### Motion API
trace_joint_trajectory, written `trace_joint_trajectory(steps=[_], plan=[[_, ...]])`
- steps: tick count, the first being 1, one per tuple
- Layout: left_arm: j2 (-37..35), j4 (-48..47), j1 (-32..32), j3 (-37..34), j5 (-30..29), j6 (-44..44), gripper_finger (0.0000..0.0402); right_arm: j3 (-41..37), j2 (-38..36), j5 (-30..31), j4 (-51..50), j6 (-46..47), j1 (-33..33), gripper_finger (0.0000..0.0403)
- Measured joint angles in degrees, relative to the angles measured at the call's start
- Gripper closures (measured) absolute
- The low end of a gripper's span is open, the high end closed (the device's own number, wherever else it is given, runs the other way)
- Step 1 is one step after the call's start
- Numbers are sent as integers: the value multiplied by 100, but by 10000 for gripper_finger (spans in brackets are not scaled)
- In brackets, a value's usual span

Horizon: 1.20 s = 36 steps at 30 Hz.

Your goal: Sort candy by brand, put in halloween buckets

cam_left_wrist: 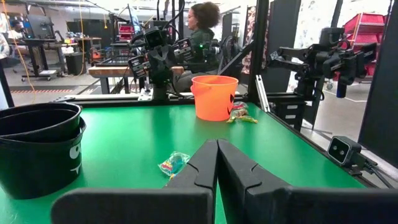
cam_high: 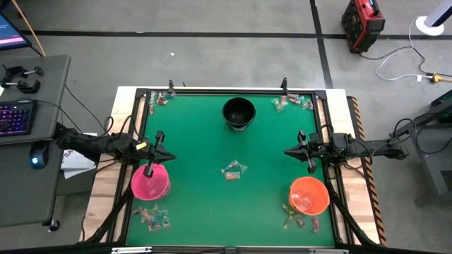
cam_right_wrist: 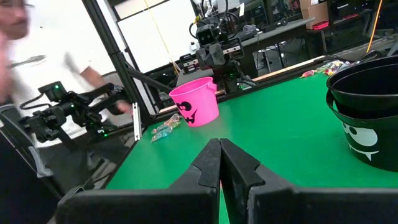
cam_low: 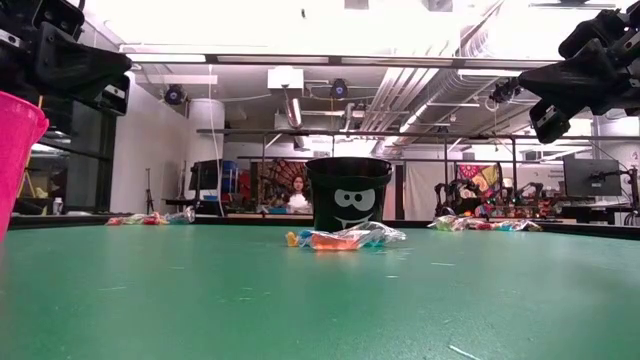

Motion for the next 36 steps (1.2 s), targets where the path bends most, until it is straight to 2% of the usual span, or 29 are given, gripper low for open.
trace_joint_trajectory(steps=[25, 28, 30, 32, 36], plan=[[0, 27, 0, -1, 0, 0, 401, -1, 0, -2, -1, 0, 2, 402], [6, 511, 2, -2, -2, -122, 402, 0, 0, -2, 0, 0, 2, 402], [6, 1283, 2, -2, -23, -510, 401, 0, 0, -1, 0, 0, 1, 402], [46, 2280, -1, 0, -350, -841, 402, 0, 0, -2, 0, 0, 0, 402], [221, 4032, 4, 2, -2275, -1778, 402, 0, 0, 0, 0, 0, 1, 402]])
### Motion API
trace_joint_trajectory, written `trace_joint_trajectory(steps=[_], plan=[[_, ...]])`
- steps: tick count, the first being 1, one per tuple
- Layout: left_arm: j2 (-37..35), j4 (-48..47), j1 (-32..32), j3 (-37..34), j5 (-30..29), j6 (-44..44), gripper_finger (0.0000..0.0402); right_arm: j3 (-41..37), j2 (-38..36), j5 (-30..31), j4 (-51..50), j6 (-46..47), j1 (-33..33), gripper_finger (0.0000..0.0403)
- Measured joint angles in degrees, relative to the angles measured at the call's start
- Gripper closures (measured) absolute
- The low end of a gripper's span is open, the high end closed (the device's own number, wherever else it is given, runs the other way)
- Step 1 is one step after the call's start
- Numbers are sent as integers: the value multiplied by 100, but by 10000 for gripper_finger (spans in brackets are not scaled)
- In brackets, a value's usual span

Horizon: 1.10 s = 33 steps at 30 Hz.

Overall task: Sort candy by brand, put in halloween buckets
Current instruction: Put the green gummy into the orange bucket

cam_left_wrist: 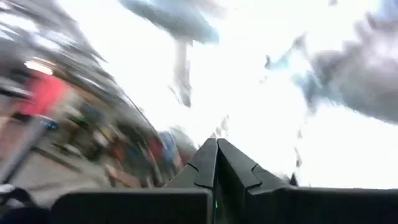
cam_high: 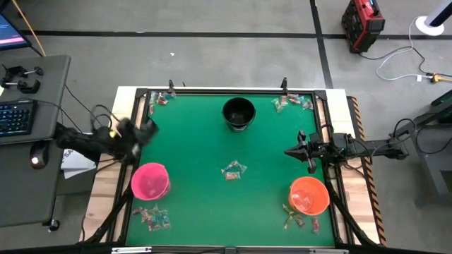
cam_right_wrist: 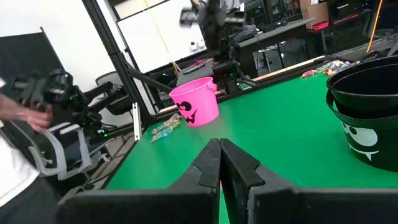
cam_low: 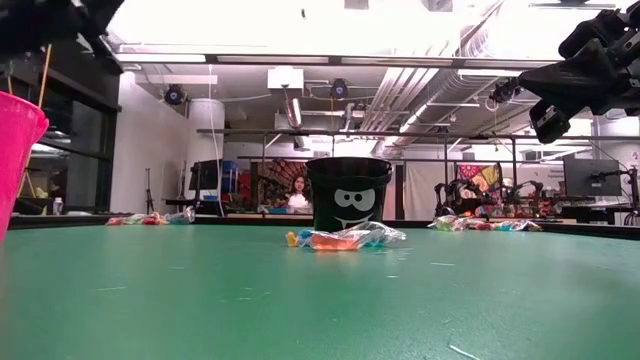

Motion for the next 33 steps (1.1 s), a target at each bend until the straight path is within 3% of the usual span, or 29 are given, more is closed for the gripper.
trace_joint_trajectory(steps=[3, 9, 12, 15, 20, 22, 26, 28, 30, 33], plan=[[313, 180, 10, 143, -726, -286, 402, -2, 0, -1, -1, 0, -1, 402], [2154, -148, 80, 924, -744, -1809, 402, -1, 0, 0, 2, -19, -1, 402], [3169, -139, 170, 1575, -729, -1970, 402, 0, 0, 130, 96, -93, 1, 402], [3973, -145, 357, 2198, -655, -1826, 402, 0, 2, 243, 618, 648, 1, 402], [4556, -684, 1180, 3083, 522, -1835, 402, 0, 13, 2142, 2377, 2415, 1, 402], [4579, -1258, 1597, 3422, 1105, -1927, 402, 45, 85, 2841, 2779, 2579, -4, 402], [4493, -2707, 2504, 4079, 1997, -1831, 402, 728, 682, 2891, 2949, 2120, -1, 402], [4478, -3245, 2997, 4309, 2314, -1659, 402, 1326, 1246, 3063, 2384, 1913, -5, 402], [4480, -3481, 3511, 4410, 2651, -1529, 402, 2031, 1887, 3231, 1161, 1816, -104, 402], [4539, -3549, 4287, 4417, 3422, -1405, 402, 3170, 2977, 3479, -1291, 2833, -568, 402]])
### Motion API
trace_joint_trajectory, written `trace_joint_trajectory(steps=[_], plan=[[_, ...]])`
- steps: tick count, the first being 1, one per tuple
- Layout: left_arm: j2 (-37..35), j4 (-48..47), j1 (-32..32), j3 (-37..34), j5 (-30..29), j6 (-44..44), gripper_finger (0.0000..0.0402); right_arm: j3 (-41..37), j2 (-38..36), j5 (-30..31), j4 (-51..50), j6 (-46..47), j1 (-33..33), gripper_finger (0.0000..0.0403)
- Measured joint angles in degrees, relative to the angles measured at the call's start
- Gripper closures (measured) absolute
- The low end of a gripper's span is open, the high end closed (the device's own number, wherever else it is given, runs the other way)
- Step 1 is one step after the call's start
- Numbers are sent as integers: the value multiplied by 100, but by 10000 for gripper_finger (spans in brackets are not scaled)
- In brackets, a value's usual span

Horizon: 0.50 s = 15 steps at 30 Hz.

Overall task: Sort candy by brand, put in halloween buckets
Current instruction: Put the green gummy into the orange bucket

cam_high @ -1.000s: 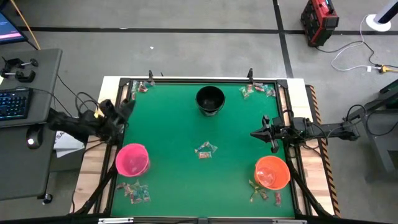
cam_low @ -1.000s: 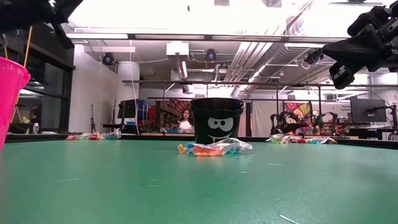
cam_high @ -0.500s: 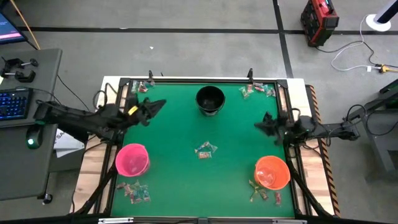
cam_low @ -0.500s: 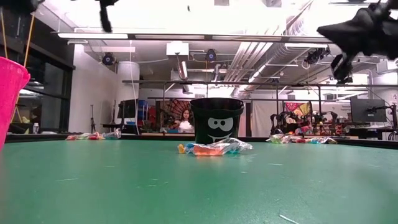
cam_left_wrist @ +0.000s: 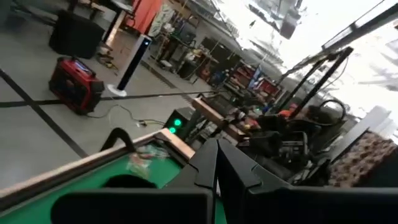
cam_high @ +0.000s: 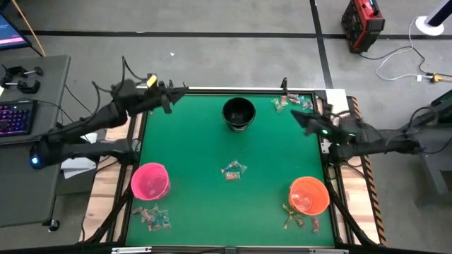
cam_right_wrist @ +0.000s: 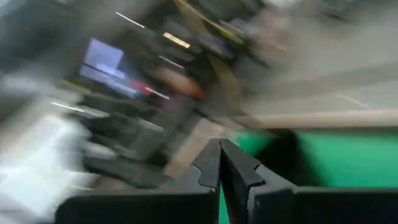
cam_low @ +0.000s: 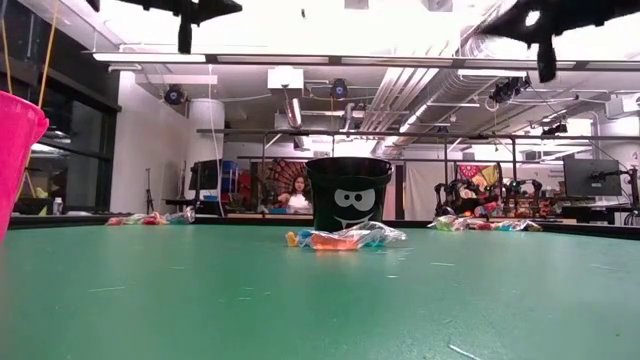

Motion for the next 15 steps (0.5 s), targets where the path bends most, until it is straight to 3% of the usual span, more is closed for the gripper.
trace_joint_trajectory(steps=[2, 5, 8, 11, 15], plan=[[119, -8, 495, 0, 800, 89, 402, 615, 745, -271, -1490, 597, -547, 402], [361, 4, 1112, 0, 1933, 104, 402, 1197, 1753, -1341, -2551, 353, -1639, 385], [635, 21, 1534, 0, 2874, 101, 402, 1515, 2656, -2391, -2551, -473, -2795, 341], [812, 20, 1792, 0, 3570, 98, 402, 1719, 3582, -2922, -2546, -976, -3762, 281], [898, 21, 1881, 0, 3924, 98, 402, 2026, 4744, -3565, -2395, -1497, -4612, 211]])
